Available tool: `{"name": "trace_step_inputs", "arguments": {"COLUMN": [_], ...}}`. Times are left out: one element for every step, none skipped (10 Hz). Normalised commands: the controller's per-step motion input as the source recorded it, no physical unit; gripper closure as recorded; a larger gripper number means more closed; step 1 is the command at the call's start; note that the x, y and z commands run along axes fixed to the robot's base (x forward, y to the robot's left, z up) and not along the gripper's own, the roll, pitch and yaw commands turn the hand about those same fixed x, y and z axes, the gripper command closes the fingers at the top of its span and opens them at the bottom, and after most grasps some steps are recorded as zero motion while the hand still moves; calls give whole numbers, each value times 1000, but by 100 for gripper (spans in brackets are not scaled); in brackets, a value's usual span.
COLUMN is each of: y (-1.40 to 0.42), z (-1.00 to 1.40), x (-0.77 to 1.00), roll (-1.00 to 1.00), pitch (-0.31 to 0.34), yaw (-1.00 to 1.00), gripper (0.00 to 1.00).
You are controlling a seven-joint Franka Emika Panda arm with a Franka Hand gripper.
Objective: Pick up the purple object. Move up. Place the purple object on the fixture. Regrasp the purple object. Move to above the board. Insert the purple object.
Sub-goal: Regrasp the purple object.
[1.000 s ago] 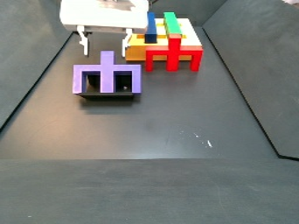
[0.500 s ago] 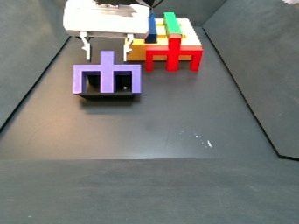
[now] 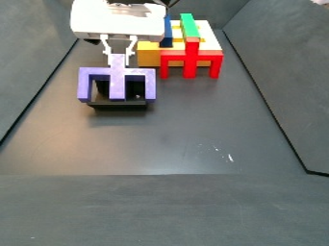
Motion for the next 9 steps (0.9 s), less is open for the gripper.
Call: {"name": "trace_step_inputs", "arguments": {"y": [0, 0, 0, 0, 0, 0, 0, 0, 0], "z": [0, 0, 0, 0, 0, 0, 0, 0, 0], "x": [0, 0, 0, 0, 0, 0, 0, 0, 0], "roll": [0, 0, 0, 0, 0, 0, 0, 0, 0], "pitch": [0, 0, 0, 0, 0, 0, 0, 0, 0], "yaw": [0, 0, 0, 0, 0, 0, 0, 0, 0], "gripper": [100, 100, 100, 100, 100, 100, 100, 100, 100]}}
